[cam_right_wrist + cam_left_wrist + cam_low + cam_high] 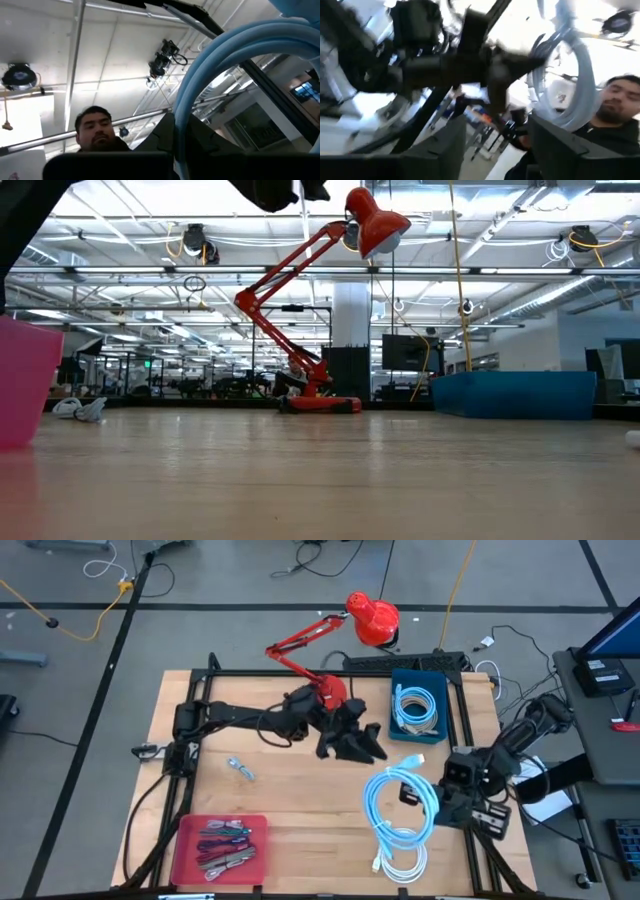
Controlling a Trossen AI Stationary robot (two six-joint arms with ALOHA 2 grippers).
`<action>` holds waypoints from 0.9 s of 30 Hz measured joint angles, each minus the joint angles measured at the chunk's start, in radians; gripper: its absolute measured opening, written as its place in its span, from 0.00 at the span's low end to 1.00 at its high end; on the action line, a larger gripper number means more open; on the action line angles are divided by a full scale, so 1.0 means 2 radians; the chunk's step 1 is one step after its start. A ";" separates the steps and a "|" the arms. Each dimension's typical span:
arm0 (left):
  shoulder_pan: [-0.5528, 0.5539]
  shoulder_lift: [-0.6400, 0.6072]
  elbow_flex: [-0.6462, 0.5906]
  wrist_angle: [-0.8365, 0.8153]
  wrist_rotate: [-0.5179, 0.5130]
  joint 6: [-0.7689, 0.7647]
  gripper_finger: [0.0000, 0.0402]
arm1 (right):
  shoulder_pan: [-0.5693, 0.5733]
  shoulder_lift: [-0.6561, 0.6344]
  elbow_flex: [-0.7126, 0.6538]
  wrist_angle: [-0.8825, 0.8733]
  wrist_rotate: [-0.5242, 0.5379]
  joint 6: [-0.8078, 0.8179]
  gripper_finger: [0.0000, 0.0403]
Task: Sort cables
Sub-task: Put the blue usb cable into the blue bin
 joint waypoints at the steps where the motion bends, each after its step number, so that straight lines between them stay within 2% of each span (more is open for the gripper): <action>1: 0.002 0.000 0.000 0.021 0.001 -0.012 0.56 | 0.002 0.000 0.005 -0.011 0.000 -0.002 0.02; 5: -0.002 -0.001 0.000 0.136 0.010 -0.078 0.62 | 0.004 0.000 0.014 -0.024 0.000 -0.012 0.02; 8: -0.013 -0.002 0.000 0.173 0.009 -0.104 0.63 | 0.003 -0.007 0.014 -0.029 0.000 -0.016 0.02; 18: -0.056 -0.006 0.000 0.105 -0.022 -0.065 0.64 | -0.016 -0.014 0.014 -0.081 0.002 -0.002 0.02; 24: -0.064 -0.006 0.000 0.098 -0.050 -0.056 0.63 | -0.033 -0.014 0.014 -0.108 0.002 0.016 0.02; 27: -0.069 -0.006 0.000 0.098 -0.060 -0.067 0.57 | -0.038 -0.014 0.014 -0.112 0.006 0.016 0.02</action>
